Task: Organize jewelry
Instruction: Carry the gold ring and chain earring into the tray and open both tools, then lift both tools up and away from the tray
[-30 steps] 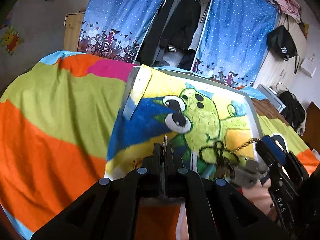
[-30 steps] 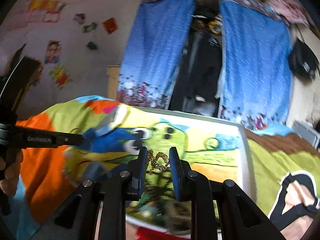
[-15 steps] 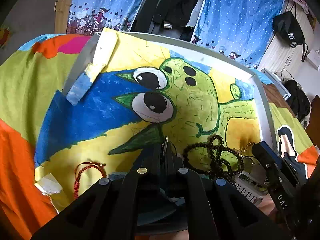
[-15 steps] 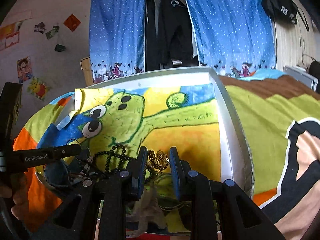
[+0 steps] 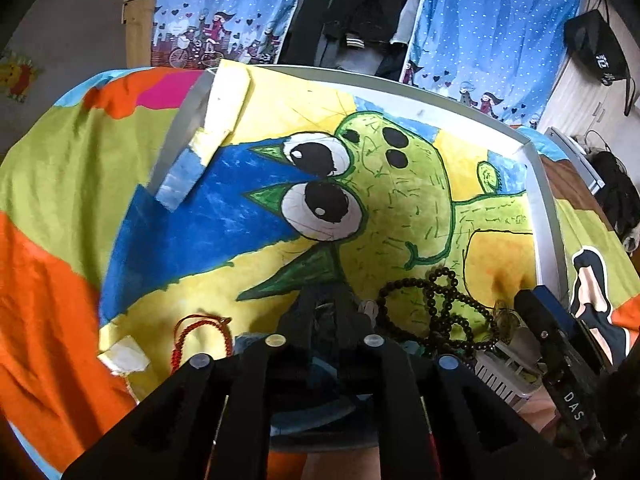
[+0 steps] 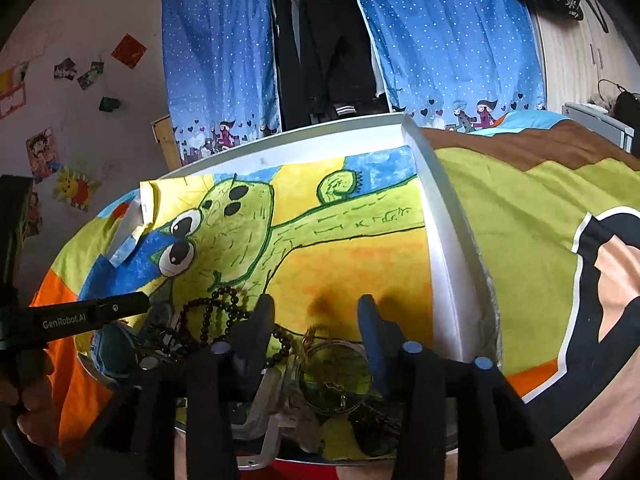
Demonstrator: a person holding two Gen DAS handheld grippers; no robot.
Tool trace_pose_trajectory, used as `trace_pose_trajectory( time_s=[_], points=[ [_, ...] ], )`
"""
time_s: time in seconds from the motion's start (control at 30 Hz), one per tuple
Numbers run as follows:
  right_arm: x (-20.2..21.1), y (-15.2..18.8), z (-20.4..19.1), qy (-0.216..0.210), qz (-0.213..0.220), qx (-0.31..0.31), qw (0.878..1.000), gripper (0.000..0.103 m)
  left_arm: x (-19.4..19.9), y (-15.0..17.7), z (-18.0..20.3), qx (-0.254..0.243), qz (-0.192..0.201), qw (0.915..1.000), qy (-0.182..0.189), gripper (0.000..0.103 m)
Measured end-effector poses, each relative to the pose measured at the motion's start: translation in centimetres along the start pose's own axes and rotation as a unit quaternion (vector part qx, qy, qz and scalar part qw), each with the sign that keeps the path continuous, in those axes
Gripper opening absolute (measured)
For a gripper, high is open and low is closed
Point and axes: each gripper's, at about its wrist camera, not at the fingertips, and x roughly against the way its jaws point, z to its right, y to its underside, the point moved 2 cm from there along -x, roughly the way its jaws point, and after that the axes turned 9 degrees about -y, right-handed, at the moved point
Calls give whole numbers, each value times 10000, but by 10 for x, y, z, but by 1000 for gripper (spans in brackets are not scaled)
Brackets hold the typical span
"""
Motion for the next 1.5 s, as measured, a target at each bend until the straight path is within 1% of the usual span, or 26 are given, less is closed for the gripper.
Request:
trace_pose_trajectory(
  time_s=[0.03, 0.07, 0.1, 0.17, 0.27, 0.3, 0.33, 0.37, 0.4, 0.5, 0.53, 0.57, 0.6, 0.63, 0.67, 0.7, 0.8, 0.9, 0.97, 1.13, 1.33, 1.43, 1.5],
  points=[
    [2, -2, 0, -10, 8, 9, 10000, 43, 2, 0, 0, 11, -5, 10000, -14, 14],
    [5, -3, 0, -4, 28, 23, 10000, 49, 4, 0, 0, 18, 1, 10000, -28, 25],
    [7, -5, 0, 4, 59, 35, 10000, 52, 8, 0, 0, 34, 31, 10000, -56, 37],
    [15, -8, -1, -21, 161, 65, 9998, 61, 18, -2, 0, 87, 145, 9998, -55, 41],
    [27, -14, -3, 17, 281, 150, 9995, 67, 33, -6, 0, 116, 217, 9996, -132, 42],
    [30, -17, -4, 30, 319, 165, 9994, 68, 38, -7, 0, 131, 244, 9994, -189, 46],
    [35, -18, -4, 34, 361, 171, 9992, 71, 45, -8, 0, 144, 287, 9992, -249, 51],
    [39, -20, -4, 29, 407, 173, 9990, 75, 52, -9, 0, 159, 350, 9988, -298, 61],
    [46, -22, -4, 28, 492, 175, 9986, 77, 61, -9, -1, 191, 457, 9982, -336, 68],
    [67, -29, -5, 14, 719, 190, 9972, 82, 90, -10, -6, 264, 745, 9962, -367, 70],
    [74, -31, -6, -3, 798, 197, 9966, 86, 99, -10, -6, 268, 818, 9954, -416, 70],
    [81, -33, -7, -18, 883, 209, 9959, 92, 108, -9, -6, 276, 908, 9944, -463, 72],
    [91, -36, -10, -52, 1006, 235, 9946, 96, 118, -7, -7, 301, 1037, 9928, -517, 85],
    [98, -37, -12, -83, 1094, 259, 9936, 102, 130, -4, -8, 356, 1207, 9904, -567, 93],
    [107, -39, -14, -133, 1212, 290, 9921, 103, 141, -1, -9, 442, 1418, 9870, -608, 102],
    [117, -40, -18, -190, 1319, 324, 9906, 103, 153, 2, -10, 519, 1627, 9834, -610, 102],
    [144, -41, -28, -243, 1581, 476, 9860, 103, 184, 14, -11, 576, 2072, 9752, -520, 102],
    [172, -38, -41, -218, 1864, 660, 9800, 103, 209, 28, -9, 514, 2356, 9692, -508, 102],
    [186, -35, -48, -193, 2002, 727, 9769, 103, 223, 36, -8, 482, 2446, 9671, -500, 102],
    [230, -14, -64, -164, 2336, 705, 9696, 103, 261, 70, -6, 354, 2665, 9618, -514, 102],
    [279, 17, -92, 177, 2713, 1038, 9567, 103, 303, 118, -6, 254, 2874, 9560, -539, 102],
    [301, 36, -106, 282, 2882, 1042, 9515, 103, 319, 140, -10, 344, 2870, 9563, -432, 102],
    [315, 49, -112, 266, 2961, 1049, 9490, 103, 330, 155, -12, 362, 2865, 9566, -397, 102]
  ],
)
